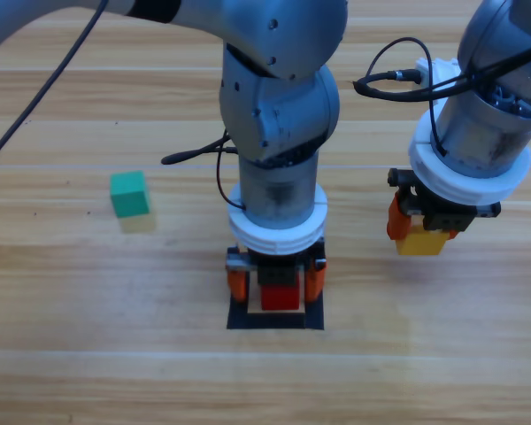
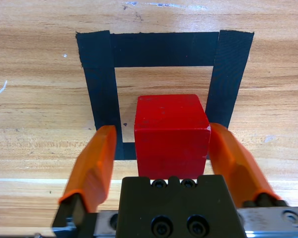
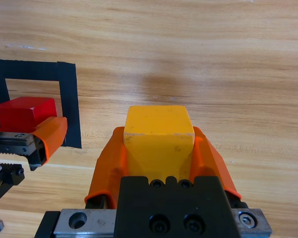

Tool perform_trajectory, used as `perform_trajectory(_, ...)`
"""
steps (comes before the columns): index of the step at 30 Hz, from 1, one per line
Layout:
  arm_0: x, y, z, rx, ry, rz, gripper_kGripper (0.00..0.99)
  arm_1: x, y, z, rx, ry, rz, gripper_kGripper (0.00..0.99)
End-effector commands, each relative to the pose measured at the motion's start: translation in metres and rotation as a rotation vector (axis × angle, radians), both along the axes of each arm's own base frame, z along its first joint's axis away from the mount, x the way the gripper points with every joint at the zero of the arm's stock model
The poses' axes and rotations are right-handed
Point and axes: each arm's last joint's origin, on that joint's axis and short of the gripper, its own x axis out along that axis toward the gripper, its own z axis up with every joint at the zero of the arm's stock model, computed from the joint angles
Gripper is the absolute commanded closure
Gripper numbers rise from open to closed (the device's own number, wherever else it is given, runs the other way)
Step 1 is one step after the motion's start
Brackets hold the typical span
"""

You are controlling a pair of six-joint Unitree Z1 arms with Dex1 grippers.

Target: Stack the blocks in the rectangular block: red at the bottom, yellow in the middle, green on top

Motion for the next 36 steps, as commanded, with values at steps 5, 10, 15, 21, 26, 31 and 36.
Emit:
perform_trajectory(5, -0.006, -0.001, -0.012, 0.025, 0.011, 0.023, 0.100, -0.007, 0.007, -0.008, -0.040, 0.014, 0.032, 0.881)
perform_trajectory(10, -0.009, 0.001, 0.017, -0.028, -0.029, 0.025, 0.067, -0.007, 0.007, -0.007, -0.040, 0.009, 0.027, 0.881)
perform_trajectory(15, -0.019, 0.015, 0.068, -0.095, -0.106, 0.042, 0.063, -0.009, 0.008, -0.006, -0.039, 0.010, 0.024, 0.881)
perform_trajectory(21, -0.045, 0.052, 0.150, -0.194, -0.249, 0.051, 0.039, -0.015, 0.016, -0.004, -0.040, 0.019, 0.017, 0.881)
perform_trajectory(26, -0.074, 0.115, 0.207, -0.225, -0.383, 0.022, 0.011, -0.026, 0.038, 0.007, -0.027, 0.012, 0.037, 0.881)
perform_trajectory(31, -0.082, 0.184, 0.242, -0.228, -0.485, -0.023, 0.004, -0.025, 0.065, 0.002, -0.029, 0.037, 0.048, 0.881)
perform_trajectory(36, -0.079, 0.228, 0.245, -0.194, -0.496, -0.047, 0.000, -0.022, 0.091, -0.004, -0.010, 0.047, 0.065, 0.881)
